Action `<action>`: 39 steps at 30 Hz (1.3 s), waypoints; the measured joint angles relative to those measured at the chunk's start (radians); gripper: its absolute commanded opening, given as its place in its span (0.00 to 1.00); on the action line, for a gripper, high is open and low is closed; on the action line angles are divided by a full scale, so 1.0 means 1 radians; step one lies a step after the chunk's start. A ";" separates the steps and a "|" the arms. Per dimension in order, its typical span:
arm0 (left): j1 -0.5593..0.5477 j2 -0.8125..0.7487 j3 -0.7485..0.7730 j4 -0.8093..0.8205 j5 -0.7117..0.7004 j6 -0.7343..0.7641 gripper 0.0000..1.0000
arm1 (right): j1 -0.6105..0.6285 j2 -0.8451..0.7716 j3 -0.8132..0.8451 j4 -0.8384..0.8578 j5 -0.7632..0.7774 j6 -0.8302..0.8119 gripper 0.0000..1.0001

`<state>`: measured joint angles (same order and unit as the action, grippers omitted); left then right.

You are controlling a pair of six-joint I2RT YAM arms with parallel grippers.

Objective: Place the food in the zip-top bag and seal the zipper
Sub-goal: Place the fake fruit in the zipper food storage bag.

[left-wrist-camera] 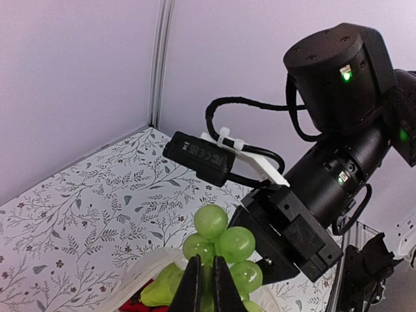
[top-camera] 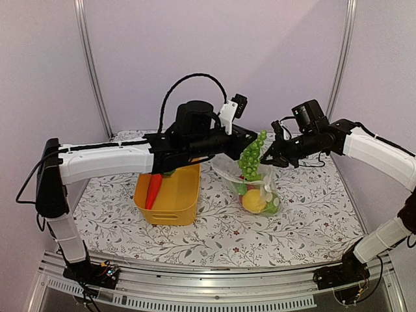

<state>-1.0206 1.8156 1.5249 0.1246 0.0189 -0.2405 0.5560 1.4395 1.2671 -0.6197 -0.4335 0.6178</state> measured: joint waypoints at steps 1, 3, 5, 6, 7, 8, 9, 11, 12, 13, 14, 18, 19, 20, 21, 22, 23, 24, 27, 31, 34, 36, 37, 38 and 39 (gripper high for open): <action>0.000 0.008 0.000 0.009 0.000 0.000 0.00 | 0.001 0.000 0.000 0.000 0.000 0.000 0.00; 0.000 0.026 0.000 0.021 0.000 0.000 0.00 | 0.003 -0.001 0.000 0.000 -0.001 0.003 0.00; 0.000 0.043 0.000 0.028 0.000 0.000 0.00 | 0.005 -0.002 0.000 -0.001 -0.001 0.007 0.00; 0.000 0.051 0.000 0.034 0.000 0.000 0.00 | 0.006 -0.004 0.000 -0.001 0.000 0.008 0.00; 0.000 0.059 0.000 0.040 0.000 0.000 0.00 | 0.006 -0.006 0.000 -0.001 0.000 0.011 0.00; 0.000 0.067 0.000 0.045 -0.002 0.000 0.00 | 0.006 -0.010 0.000 0.000 0.000 0.012 0.00; 0.000 0.074 0.000 0.049 -0.004 0.000 0.00 | 0.006 -0.013 0.000 -0.001 0.000 0.014 0.00; 0.000 0.090 0.000 0.062 -0.005 -0.002 0.00 | 0.006 -0.023 0.000 -0.001 0.000 0.017 0.00; 0.000 0.095 0.000 0.067 -0.007 -0.004 0.00 | 0.006 -0.027 0.000 -0.002 0.000 0.018 0.00; 0.000 0.100 0.000 0.072 -0.010 -0.005 0.00 | 0.006 -0.031 0.000 -0.003 0.001 0.019 0.00; 0.000 0.103 0.000 0.077 -0.017 -0.006 0.00 | 0.006 -0.034 0.000 -0.005 0.003 0.019 0.00; 0.000 0.105 0.000 0.101 -0.040 -0.009 0.00 | 0.006 -0.044 -0.005 -0.010 0.005 0.021 0.00; 0.000 0.105 0.000 0.107 -0.046 -0.011 0.00 | 0.007 -0.045 -0.005 -0.009 0.005 0.021 0.00; 0.000 0.105 0.000 0.112 -0.052 -0.011 0.00 | 0.007 -0.045 -0.005 -0.009 0.005 0.022 0.00; 0.000 0.105 0.000 0.117 -0.056 -0.012 0.00 | 0.007 -0.045 -0.006 -0.009 0.005 0.022 0.00; 0.000 0.105 0.000 0.121 -0.060 -0.014 0.00 | 0.007 -0.045 -0.006 -0.009 0.005 0.023 0.00; 0.000 0.105 0.000 0.125 -0.062 -0.014 0.00 | 0.007 -0.045 -0.008 -0.008 0.005 0.023 0.00; 0.000 0.105 0.000 0.126 -0.065 -0.014 0.00 | 0.007 -0.045 -0.010 -0.008 0.005 0.023 0.00; 0.000 0.105 0.000 0.127 -0.073 -0.006 0.00 | 0.007 -0.045 -0.012 -0.008 0.005 0.023 0.00; 0.008 0.105 0.000 0.134 -0.080 0.013 0.00 | 0.007 -0.045 -0.012 -0.008 0.005 0.024 0.00; 0.013 0.105 0.000 0.144 -0.079 0.013 0.00 | 0.007 -0.045 -0.012 -0.008 0.005 0.026 0.00; 0.018 0.105 0.000 0.153 -0.076 0.011 0.00 | 0.007 -0.045 -0.012 -0.008 0.005 0.026 0.00; 0.018 0.105 0.000 0.158 -0.074 0.009 0.00 | 0.007 -0.045 -0.012 -0.008 0.005 0.026 0.00; 0.019 0.105 0.000 0.167 -0.069 0.005 0.00 | 0.007 -0.045 -0.012 -0.008 0.005 0.026 0.00; 0.019 0.105 0.000 0.177 -0.063 0.002 0.00 | 0.007 -0.045 -0.012 -0.008 0.005 0.026 0.00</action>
<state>-1.0016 1.9209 1.5246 0.3016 -0.0444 -0.2382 0.5629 1.3941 1.2549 -0.6273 -0.4286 0.6441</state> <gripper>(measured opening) 0.030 0.004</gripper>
